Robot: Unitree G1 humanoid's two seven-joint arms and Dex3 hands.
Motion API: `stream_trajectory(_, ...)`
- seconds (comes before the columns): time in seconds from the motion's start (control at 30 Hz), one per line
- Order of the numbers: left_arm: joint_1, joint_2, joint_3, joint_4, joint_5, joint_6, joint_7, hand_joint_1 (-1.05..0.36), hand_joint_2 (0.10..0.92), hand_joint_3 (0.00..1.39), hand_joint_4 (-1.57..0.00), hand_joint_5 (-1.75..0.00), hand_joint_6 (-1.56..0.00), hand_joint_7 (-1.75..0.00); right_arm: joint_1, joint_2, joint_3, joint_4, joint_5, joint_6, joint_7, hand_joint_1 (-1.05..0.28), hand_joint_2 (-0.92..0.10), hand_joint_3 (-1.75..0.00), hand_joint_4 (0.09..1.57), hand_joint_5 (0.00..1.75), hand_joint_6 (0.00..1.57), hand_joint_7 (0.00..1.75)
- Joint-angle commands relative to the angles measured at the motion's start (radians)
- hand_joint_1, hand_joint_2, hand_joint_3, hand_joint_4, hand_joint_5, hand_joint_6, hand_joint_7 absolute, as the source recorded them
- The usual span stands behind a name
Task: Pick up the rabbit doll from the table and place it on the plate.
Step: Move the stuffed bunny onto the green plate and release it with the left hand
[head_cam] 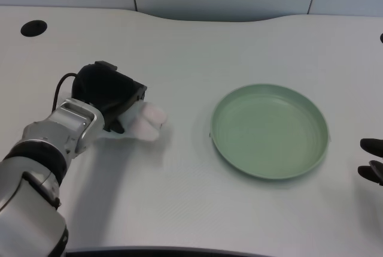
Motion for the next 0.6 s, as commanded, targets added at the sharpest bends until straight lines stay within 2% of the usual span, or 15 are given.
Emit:
stream_trajectory(0.03, -0.044, 0.002, 0.026, -0.002, -0.024, 0.004, -0.010, -0.16, 0.890, 0.00, -0.72, -1.75, -0.64, -1.30, -0.011, -0.004, -0.002, 0.018, 0.009, -0.008, 0.000, -0.41, -0.92, -0.16, 1.04, 0.00, 0.94, 0.00)
stream_trajectory(0.17, -0.087, -0.031, 0.056, -0.011, -0.054, 0.008, -0.008, -0.21, 0.907, 0.02, -0.73, -1.75, -0.64, -1.26, -0.020, -0.003, -0.001, 0.030, 0.008, -0.010, 0.000, -0.41, -0.92, -0.16, 1.04, 0.01, 0.94, 0.00)
stream_trajectory(0.2, -0.094, -0.039, 0.066, -0.013, -0.063, 0.006, -0.006, -0.23, 0.914, 0.05, -0.73, -1.75, -0.58, -1.40, -0.021, -0.003, -0.001, 0.033, 0.006, -0.012, -0.001, -0.41, -0.92, -0.16, 1.04, 0.00, 0.94, 0.00)
stream_trajectory(0.23, -0.105, -0.052, 0.077, -0.015, -0.073, 0.004, 0.000, -0.24, 0.917, 0.07, -0.73, -1.75, -0.55, -1.48, -0.023, -0.003, 0.000, 0.037, 0.004, -0.015, -0.002, -0.41, -0.92, -0.16, 1.04, 0.00, 0.94, 0.00)
stream_trajectory(0.33, -0.122, -0.081, 0.108, -0.021, -0.104, -0.012, 0.012, -0.22, 0.921, 0.07, -0.77, -1.75, -0.52, -1.70, -0.025, -0.001, 0.002, 0.034, 0.004, -0.007, -0.004, -0.41, -0.92, -0.16, 1.04, 0.01, 0.94, 0.00)
stream_trajectory(0.43, -0.143, -0.125, 0.154, -0.027, -0.156, -0.027, -0.018, -0.17, 0.896, 0.05, -0.78, -1.75, -0.53, -1.74, -0.025, 0.002, 0.004, 0.034, 0.004, -0.012, -0.006, -0.41, -0.92, -0.16, 1.05, 0.01, 0.95, 0.01)
stream_trajectory(0.53, -0.147, -0.131, 0.160, -0.026, -0.163, -0.030, -0.023, -0.15, 0.891, 0.05, -0.78, -1.75, -0.53, -1.75, -0.026, 0.002, 0.004, 0.035, 0.004, -0.013, -0.006, -0.41, -0.92, -0.15, 1.05, 0.01, 0.95, 0.01)
stream_trajectory(0.6, -0.167, -0.182, 0.167, -0.033, -0.177, -0.053, -0.051, -0.12, 0.888, 0.04, -0.81, -1.75, -0.56, -1.75, -0.019, 0.003, 0.010, 0.008, -0.004, 0.025, -0.018, -0.43, -0.92, -0.15, 1.05, 0.01, 0.95, 0.01)
